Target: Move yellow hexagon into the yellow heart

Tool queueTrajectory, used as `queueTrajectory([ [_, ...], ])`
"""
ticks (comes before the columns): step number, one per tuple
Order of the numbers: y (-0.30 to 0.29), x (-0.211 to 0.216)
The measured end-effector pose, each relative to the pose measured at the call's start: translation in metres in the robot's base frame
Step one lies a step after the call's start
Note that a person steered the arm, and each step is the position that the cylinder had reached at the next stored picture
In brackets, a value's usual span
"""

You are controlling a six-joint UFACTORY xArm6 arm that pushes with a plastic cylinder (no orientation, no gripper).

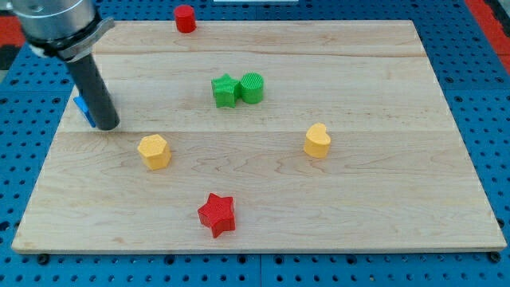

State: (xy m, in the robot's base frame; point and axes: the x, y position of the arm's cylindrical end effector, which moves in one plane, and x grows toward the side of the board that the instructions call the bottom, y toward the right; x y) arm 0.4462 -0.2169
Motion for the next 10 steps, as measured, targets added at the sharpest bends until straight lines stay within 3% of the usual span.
queueTrajectory([
  [1, 0.017, 0.05],
  [2, 0.04, 0.056],
  [3, 0.115, 0.02],
  [5, 0.257, 0.014],
  [7, 0.267, 0.037],
  [8, 0.298, 0.065],
  [9, 0.36, 0.065],
  [10, 0.33, 0.047],
])
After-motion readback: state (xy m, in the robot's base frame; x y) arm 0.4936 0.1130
